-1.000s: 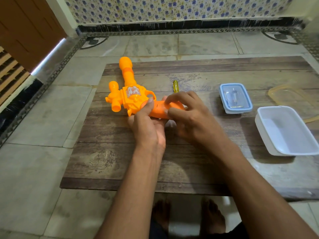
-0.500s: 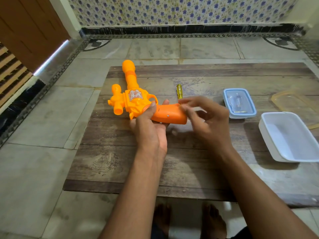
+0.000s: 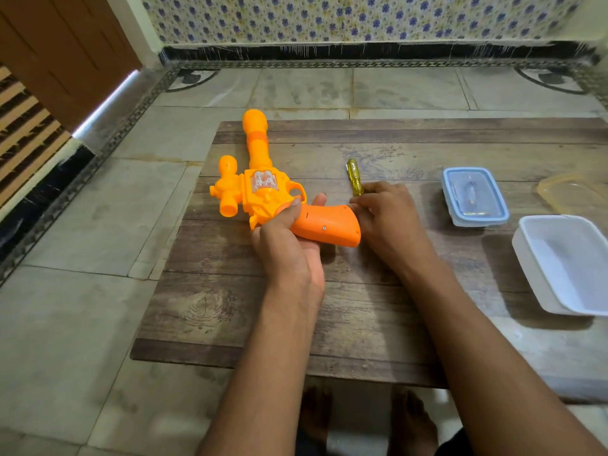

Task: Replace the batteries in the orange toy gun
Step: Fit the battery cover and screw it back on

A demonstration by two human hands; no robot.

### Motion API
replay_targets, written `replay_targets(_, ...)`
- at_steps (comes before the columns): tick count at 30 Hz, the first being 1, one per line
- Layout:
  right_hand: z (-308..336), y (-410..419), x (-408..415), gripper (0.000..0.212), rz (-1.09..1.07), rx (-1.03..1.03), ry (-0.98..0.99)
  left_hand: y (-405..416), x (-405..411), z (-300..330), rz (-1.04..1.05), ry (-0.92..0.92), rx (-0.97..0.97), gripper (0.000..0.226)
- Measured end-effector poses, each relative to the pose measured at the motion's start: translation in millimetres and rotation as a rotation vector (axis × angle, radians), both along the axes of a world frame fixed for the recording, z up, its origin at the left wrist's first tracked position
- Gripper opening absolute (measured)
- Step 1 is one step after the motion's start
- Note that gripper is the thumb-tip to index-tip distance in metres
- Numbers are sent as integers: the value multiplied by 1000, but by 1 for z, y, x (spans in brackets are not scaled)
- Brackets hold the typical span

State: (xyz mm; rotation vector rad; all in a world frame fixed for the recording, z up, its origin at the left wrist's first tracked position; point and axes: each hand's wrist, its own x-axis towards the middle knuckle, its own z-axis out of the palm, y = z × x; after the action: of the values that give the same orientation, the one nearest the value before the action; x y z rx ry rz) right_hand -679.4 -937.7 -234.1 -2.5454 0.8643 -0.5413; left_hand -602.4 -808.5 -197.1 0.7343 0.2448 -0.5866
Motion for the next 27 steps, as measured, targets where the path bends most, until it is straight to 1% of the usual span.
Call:
replay_targets(5, 20, 3, -3, 15, -175, -67, 87, 1, -4, 0, -34, -6, -4, 54)
replay_targets(7, 28, 9, -7, 10, -228, -64, 81, 0, -6, 1, -37, -17, -8, 54)
replay_targets(8, 30, 11, -9, 12, -240, -57, 73, -1, -8, 2, -38, -21, -11, 54)
replay_targets(10, 35, 15, -12, 25, -236, -29, 81, -2, -11, 3, -53, -21, -14, 54)
replay_targets(12, 37, 17, -16, 33, -232, 25, 59, -3, -15, 4, -74, -23, -21, 54)
replay_targets(14, 42, 17, -21, 37, -248, 92, -3, -5, -18, 6, -92, -37, -44, 55)
replay_targets(16, 48, 17, -26, 40, -275, 165, -77, -5, -21, 9, -104, -64, -73, 62)
replay_targets(18, 53, 18, -33, 38, -287, 190, -149, -6, -23, 10, -116, -90, -89, 72)
replay_targets(19, 55, 19, -35, 38, -290, 186, -185, -7, -23, 10, -124, -103, -89, 73)
replay_targets(21, 57, 20, -42, 40, -288, 168, -260, -9, -26, 9, -138, -121, -84, 68)
replay_targets(24, 61, 18, -53, 48, -296, 169, -376, -12, -31, 10, -163, -110, -75, 61)
replay_targets(27, 64, 19, -63, 53, -247, 137, -519, -17, -36, 11, -169, -85, -63, 50)
